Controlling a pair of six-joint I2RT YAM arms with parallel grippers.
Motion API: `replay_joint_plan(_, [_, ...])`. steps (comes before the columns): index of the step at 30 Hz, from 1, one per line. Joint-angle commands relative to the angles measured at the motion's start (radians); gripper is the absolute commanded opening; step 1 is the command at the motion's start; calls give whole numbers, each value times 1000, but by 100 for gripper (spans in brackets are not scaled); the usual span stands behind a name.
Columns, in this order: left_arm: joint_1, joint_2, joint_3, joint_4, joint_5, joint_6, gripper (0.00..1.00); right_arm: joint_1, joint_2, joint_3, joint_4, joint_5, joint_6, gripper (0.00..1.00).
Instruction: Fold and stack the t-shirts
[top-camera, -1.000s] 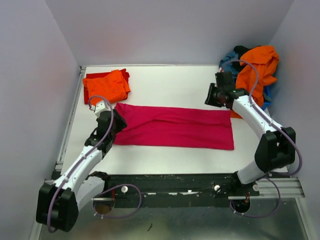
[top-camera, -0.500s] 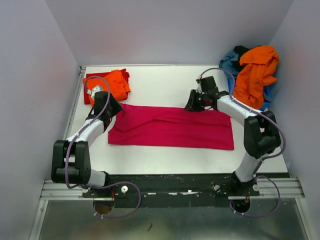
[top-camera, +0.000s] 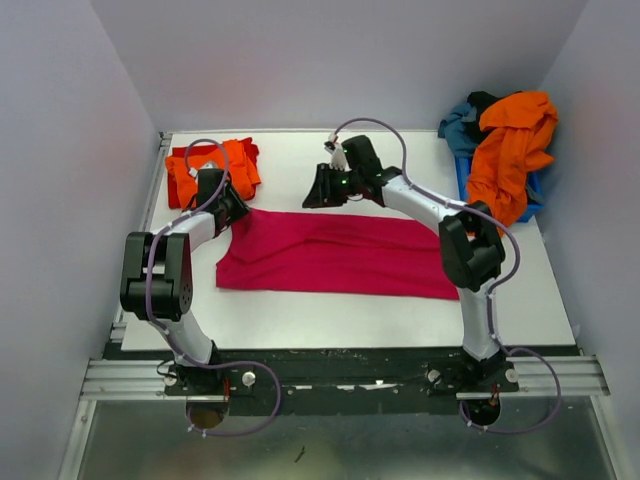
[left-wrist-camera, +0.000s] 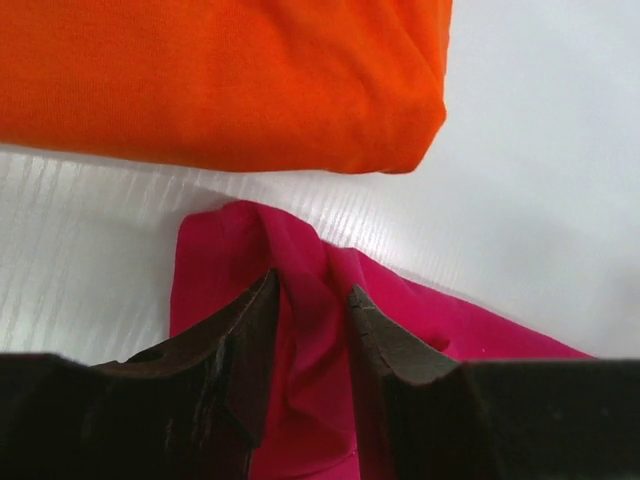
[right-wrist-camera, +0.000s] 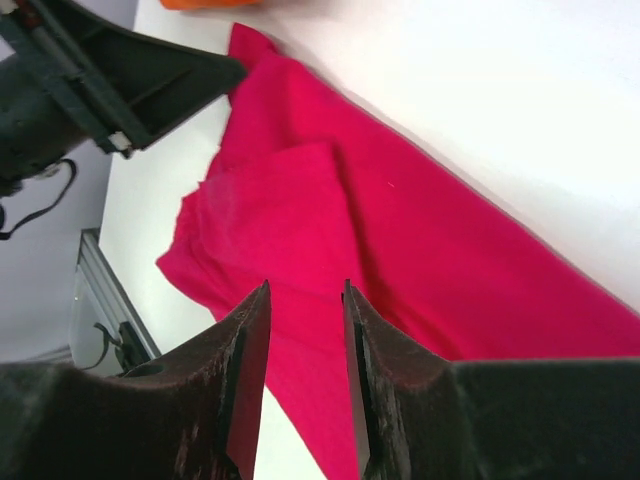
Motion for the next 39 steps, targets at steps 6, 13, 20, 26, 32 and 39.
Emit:
replay_joint_plan(6, [29,88,82,-79,11,39,28,64,185,218,-44,-4,19,44])
replay_joint_plan(13, [66,87,64,-70,11,48,0,90,306,371,-113,10,6,45])
replay_joint_plan(20, [76,125,81,-62,43,59,0,99,421,503,-144,-47,15,46])
replay_joint_plan(26, [84,130,79,-59,46,62,0,117,455,532,-138,-73,29,46])
replay_joint_plan(32, [90,136,93,-61,48,80,0,122,469,520,-117,-109,48,43])
replay_joint_plan(39, [93,145,110,-73,34,94,0,122,416,453,-87,-125,43,7])
